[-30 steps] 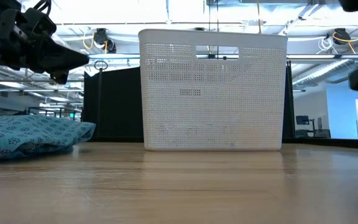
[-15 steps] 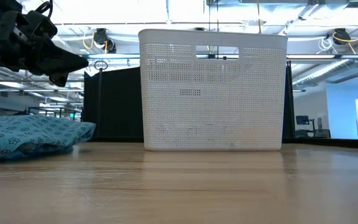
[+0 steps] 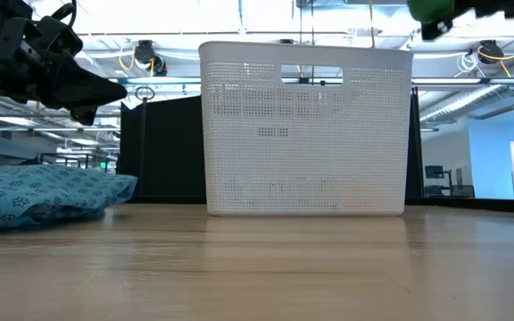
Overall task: Pick & place medical supplies in basket/bin
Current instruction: Put the green bandage in the white basket
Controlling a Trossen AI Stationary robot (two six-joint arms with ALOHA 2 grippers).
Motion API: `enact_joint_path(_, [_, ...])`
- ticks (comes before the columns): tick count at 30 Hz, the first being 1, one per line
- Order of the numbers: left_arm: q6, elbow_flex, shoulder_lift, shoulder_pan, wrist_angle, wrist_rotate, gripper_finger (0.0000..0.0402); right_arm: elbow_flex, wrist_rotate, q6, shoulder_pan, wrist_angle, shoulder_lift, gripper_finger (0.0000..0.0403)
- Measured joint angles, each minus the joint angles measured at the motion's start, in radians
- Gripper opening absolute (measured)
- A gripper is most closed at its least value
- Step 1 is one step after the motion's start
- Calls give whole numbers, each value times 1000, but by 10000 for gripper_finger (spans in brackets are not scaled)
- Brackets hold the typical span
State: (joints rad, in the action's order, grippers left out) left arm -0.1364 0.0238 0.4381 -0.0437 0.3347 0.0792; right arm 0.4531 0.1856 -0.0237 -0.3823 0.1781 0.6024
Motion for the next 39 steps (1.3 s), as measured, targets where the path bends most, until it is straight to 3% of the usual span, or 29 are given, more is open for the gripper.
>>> enact_joint_path(8, [0,0,0,0,8,0,37,-184,-27,32,63,51,-211,37])
enact_joint_path(12, [1,0,0,0,8,0,37,-256,-29,127,109,98,-251,37])
enact_joint_path(15, [1,0,0,0,7,1,37,-233,-75,137,130,245,-239,35])
enact_joint_path(19, [8,0,0,0,10,3,37,-52,-135,71,133,282,-168,35])
enact_joint_path(26, [23,0,0,0,12,36,37,442,-3,11,200,-123,104,35])
enact_joint_path(31, [21,0,0,0,12,36,37,782,-11,35,346,-396,345,35])
enact_joint_path(39, [26,0,0,0,13,26,37,1123,-218,64,632,-678,646,35])
